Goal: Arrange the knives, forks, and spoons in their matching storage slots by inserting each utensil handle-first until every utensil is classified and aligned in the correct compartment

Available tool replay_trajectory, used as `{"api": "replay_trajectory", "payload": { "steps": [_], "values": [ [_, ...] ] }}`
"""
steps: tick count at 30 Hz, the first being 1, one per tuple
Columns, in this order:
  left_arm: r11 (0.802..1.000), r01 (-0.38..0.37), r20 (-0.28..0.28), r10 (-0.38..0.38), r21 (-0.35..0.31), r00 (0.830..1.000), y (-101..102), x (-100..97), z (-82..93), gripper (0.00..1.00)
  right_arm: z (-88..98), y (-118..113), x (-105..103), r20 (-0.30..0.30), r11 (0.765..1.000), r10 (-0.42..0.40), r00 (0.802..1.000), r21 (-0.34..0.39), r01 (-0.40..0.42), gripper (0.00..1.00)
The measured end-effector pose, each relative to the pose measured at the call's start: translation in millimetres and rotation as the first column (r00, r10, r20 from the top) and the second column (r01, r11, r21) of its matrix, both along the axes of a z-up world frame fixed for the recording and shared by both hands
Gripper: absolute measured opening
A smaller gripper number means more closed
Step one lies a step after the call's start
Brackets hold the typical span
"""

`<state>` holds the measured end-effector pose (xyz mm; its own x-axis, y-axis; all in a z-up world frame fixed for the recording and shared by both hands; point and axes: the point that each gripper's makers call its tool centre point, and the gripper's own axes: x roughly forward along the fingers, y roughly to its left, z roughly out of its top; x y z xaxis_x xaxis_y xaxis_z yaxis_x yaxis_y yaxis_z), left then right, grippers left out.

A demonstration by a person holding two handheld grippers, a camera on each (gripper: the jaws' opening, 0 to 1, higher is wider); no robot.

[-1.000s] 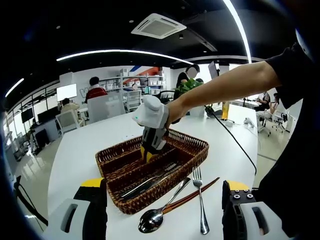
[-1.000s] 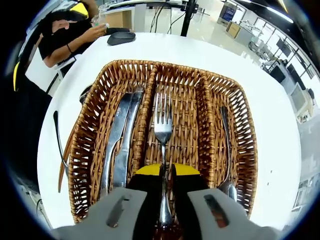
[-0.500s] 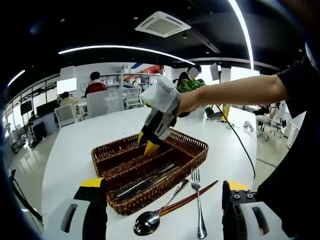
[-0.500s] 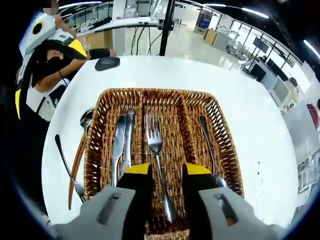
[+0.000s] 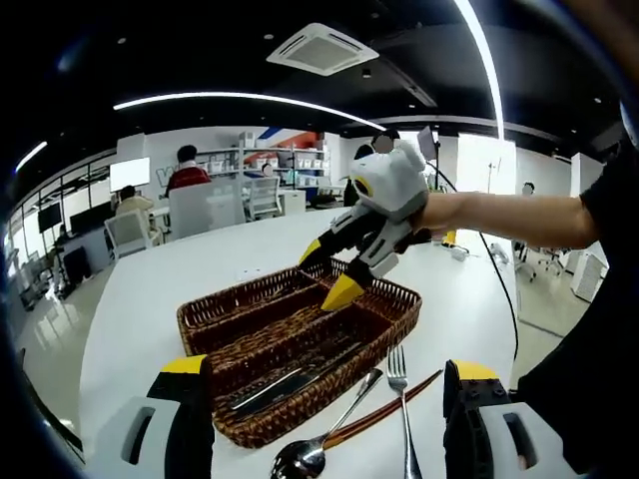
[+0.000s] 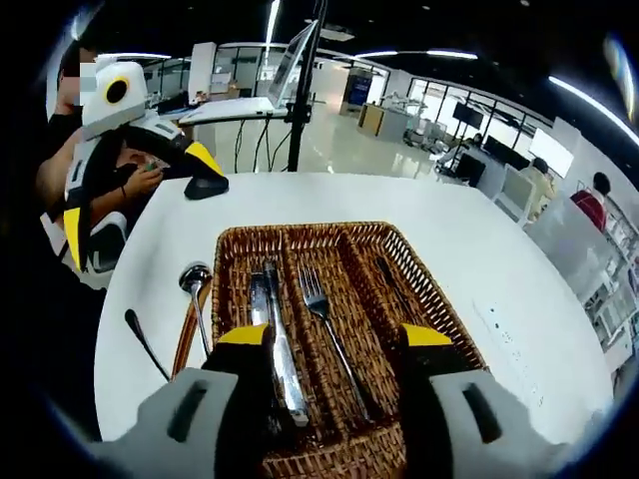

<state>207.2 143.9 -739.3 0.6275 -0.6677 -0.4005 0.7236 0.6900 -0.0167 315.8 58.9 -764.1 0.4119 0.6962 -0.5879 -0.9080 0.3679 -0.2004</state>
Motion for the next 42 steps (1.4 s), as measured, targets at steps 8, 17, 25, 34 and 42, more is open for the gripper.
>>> {"api": "replay_trajectory", "payload": {
  "steps": [8,17,25,34,42],
  "values": [
    [1.000,-0.004,0.006,0.004,-0.005,1.000,6,7.1,2.5,1.00,9.3,-24,-27,0.012,0.987,-0.128,0.992,0.102,0.126,0.71],
    [0.999,-0.021,0.007,0.021,-0.043,1.000,8,10.8,4.1,1.00,26.8,-52,-53,0.001,0.950,-0.242,0.970,0.203,0.237,0.83],
    [0.999,-0.004,0.000,0.004,-0.052,1.000,2,9.3,5.3,1.00,29.3,-71,-74,0.001,0.935,-0.297,0.955,0.205,0.291,0.94],
    [0.998,0.007,0.019,-0.006,-0.066,1.000,-2,4.1,12.7,1.00,32.1,-94,-96,-0.029,0.901,-0.363,0.931,0.244,0.359,1.00],
    [0.998,0.002,0.014,-0.001,-0.066,1.000,-1,0.7,11.2,1.00,28.2,-106,-106,-0.046,0.883,-0.404,0.913,0.242,0.403,1.00]
  ]
}}
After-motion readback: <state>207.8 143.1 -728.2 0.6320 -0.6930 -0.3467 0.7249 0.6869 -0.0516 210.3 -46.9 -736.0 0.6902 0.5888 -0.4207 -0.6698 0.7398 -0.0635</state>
